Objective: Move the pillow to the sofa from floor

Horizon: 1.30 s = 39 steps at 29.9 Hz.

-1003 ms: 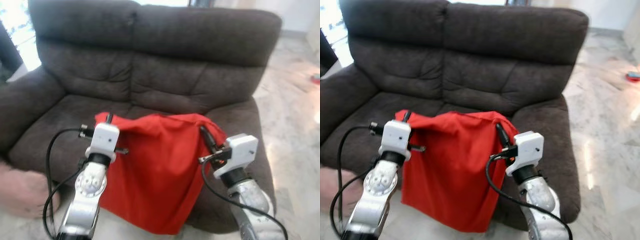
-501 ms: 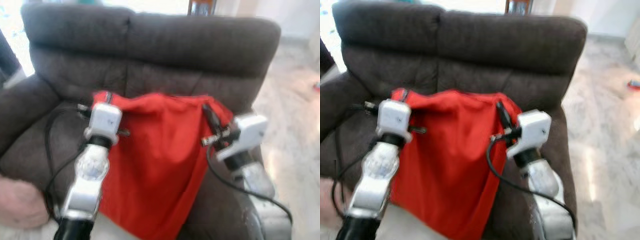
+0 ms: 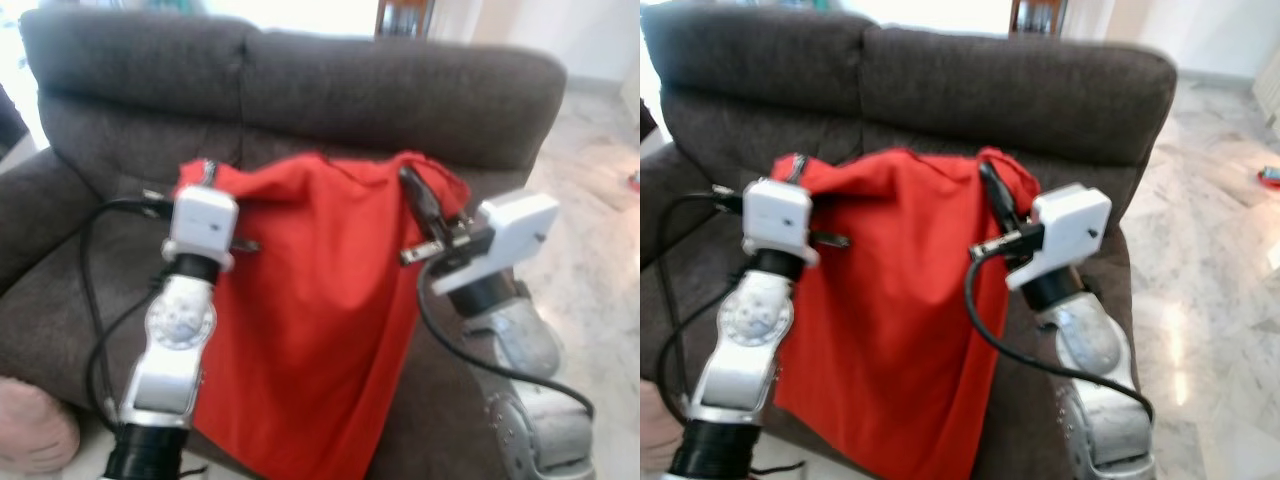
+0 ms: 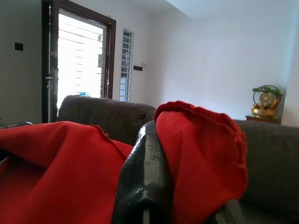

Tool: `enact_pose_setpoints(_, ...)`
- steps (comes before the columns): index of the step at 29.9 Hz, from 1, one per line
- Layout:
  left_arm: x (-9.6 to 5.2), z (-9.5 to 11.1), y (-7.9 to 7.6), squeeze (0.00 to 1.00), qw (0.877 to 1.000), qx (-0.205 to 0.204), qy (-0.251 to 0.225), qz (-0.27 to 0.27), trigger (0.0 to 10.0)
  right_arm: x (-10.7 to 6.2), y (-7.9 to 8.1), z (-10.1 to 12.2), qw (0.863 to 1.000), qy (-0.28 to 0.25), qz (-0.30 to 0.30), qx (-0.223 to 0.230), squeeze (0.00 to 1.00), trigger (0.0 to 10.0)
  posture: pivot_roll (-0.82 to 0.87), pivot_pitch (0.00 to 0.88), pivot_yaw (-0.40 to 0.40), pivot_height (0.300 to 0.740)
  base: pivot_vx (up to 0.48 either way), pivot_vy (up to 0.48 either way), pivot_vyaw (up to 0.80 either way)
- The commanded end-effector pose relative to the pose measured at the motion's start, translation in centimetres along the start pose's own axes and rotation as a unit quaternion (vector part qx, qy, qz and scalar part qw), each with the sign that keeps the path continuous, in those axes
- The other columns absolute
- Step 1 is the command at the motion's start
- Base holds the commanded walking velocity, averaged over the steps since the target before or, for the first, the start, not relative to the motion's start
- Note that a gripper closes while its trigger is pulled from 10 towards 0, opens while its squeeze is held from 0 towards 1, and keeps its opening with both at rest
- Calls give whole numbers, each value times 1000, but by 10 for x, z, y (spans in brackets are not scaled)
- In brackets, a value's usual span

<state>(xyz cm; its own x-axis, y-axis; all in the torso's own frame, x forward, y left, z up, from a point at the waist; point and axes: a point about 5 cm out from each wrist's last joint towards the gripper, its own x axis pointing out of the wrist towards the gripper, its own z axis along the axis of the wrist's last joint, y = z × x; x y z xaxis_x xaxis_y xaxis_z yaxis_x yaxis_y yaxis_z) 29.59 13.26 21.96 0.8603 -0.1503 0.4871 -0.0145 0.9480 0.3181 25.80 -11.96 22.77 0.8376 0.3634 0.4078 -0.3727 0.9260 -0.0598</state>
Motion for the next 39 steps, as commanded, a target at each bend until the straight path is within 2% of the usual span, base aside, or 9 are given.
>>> enact_pose_setpoints(1, 5, 21, 8, 0, 999, 12, -51, 12, 10000, 5, 9, 17, 999, -43, 22, 3, 0, 10000, 34, 21, -28, 740, 322, 0, 0)
enact_pose_setpoints(26, -13, -5, -16, 0, 998, 3, 18, -59, 10000, -11, 31, -26, 991, 87, 104, -14, 0, 10000, 33, 32, -36, 740, 86, 0, 0)
enact_pose_setpoints(29, -14, -6, -17, 176, 998, 4, 19, -59, 10000, -12, 31, -26, 990, 88, 105, -14, 0, 10000, 34, 32, -37, 740, 0, 0, 0)
enact_pose_setpoints(30, -14, -6, -17, 992, 998, 5, 19, -59, 10000, -12, 31, -26, 990, 89, 106, -14, 0, 10000, 33, 32, -37, 740, 0, 0, 0)
enact_pose_setpoints(31, -14, -6, -16, 1000, 998, 5, 21, -58, 10000, -12, 30, -27, 990, 91, 106, -15, 0, 10000, 33, 32, -37, 740, 0, 0, 0)
enact_pose_setpoints(32, -14, -6, -16, 1000, 998, 9, 20, -56, 10000, -12, 30, -27, 990, 91, 106, -15, 102, 10000, 32, 32, -36, 740, 0, 0, 0)
enact_pose_setpoints(33, -14, -7, -16, 1000, 998, 7, 20, -55, 10000, -12, 30, -27, 990, 92, 106, -15, 714, 10000, 32, 32, -36, 740, 0, 0, 0)
enact_pose_setpoints(34, -13, -7, -16, 1000, 998, 8, 21, -55, 10000, -12, 30, -27, 990, 92, 107, -17, 1000, 10000, 32, 32, -36, 740, 0, 0, 0)
enact_pose_setpoints(39, -13, -7, -15, 1000, 998, 10, 21, -56, 10000, -12, 30, -26, 990, 89, 107, -17, 1000, 10000, 32, 34, -36, 740, 0, 0, 0)
